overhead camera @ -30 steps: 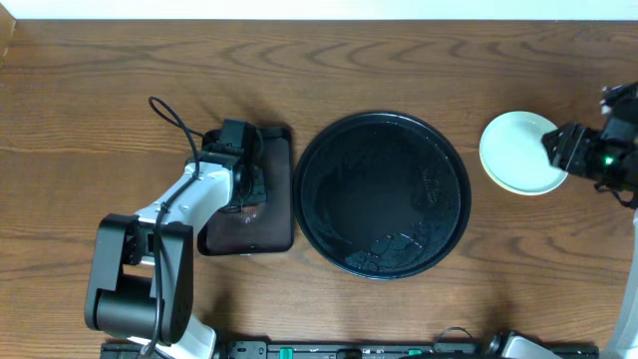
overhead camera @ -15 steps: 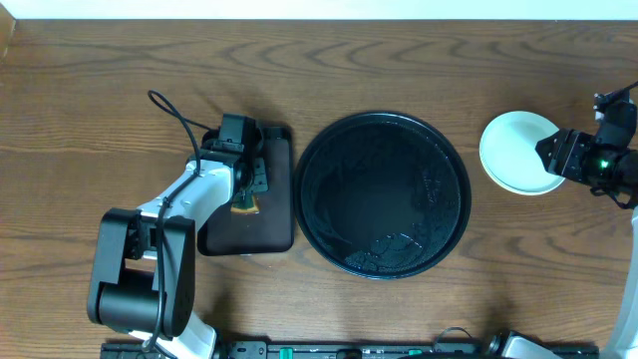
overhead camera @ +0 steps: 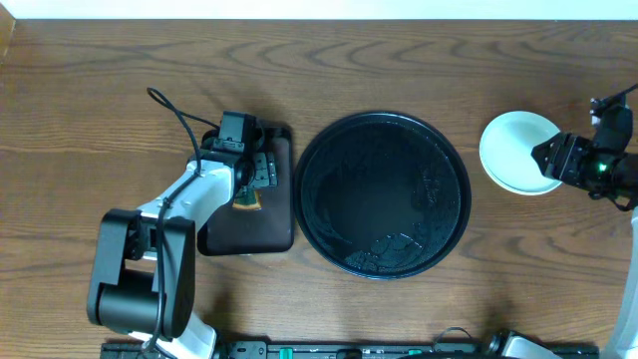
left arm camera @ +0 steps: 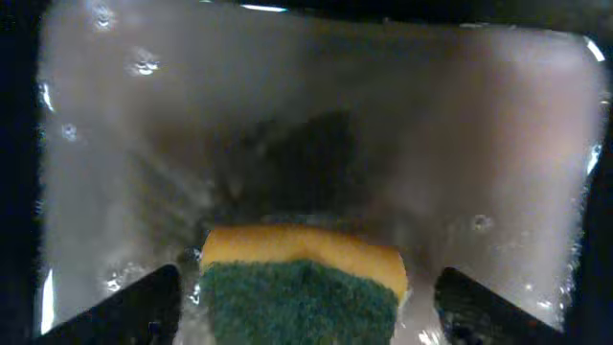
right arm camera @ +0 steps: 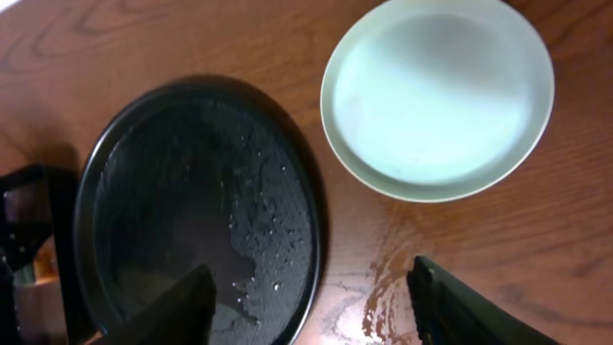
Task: Clean dirty plates on tray and stack at the side
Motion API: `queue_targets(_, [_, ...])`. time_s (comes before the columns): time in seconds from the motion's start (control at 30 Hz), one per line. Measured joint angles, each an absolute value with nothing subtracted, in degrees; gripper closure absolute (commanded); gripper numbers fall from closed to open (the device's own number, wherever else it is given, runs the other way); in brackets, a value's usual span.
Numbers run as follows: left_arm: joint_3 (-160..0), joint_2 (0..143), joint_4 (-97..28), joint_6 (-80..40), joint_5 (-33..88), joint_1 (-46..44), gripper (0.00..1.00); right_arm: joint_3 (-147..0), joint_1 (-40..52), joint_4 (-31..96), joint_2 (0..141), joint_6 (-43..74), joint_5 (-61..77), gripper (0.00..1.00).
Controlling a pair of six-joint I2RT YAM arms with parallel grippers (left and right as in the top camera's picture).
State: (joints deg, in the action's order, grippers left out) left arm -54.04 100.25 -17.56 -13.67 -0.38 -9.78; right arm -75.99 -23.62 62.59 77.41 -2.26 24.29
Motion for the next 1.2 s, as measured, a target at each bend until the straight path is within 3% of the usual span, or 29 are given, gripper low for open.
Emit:
queue_targets(0.03, [-54.08, 99.63, -18.35, -13.65, -0.38, -9.8, 0.12, -75.99, -23.53, 62.72, 77.38, -2.35, 24.34, 0.19])
queue_targets(0.07, [-54.08, 98.43, -19.53, -13.65, -0.38, -9.8, 0.12, -75.99, -23.44, 62.83, 77.32, -2.17, 24.38, 0.01])
queue_targets(0.47, [-54.81, 76.09, -20.6, -13.67, -0.4, -9.8, 0.12, -75.99, -23.38, 63.16, 76.2, -2.55, 24.62, 0.01])
queue_targets(1.2, [-54.81, 74.89, -20.78, -13.67, -0.38, -9.8, 0.1, -75.96, -23.35, 63.18, 75.64, -2.55, 23.79, 0.01])
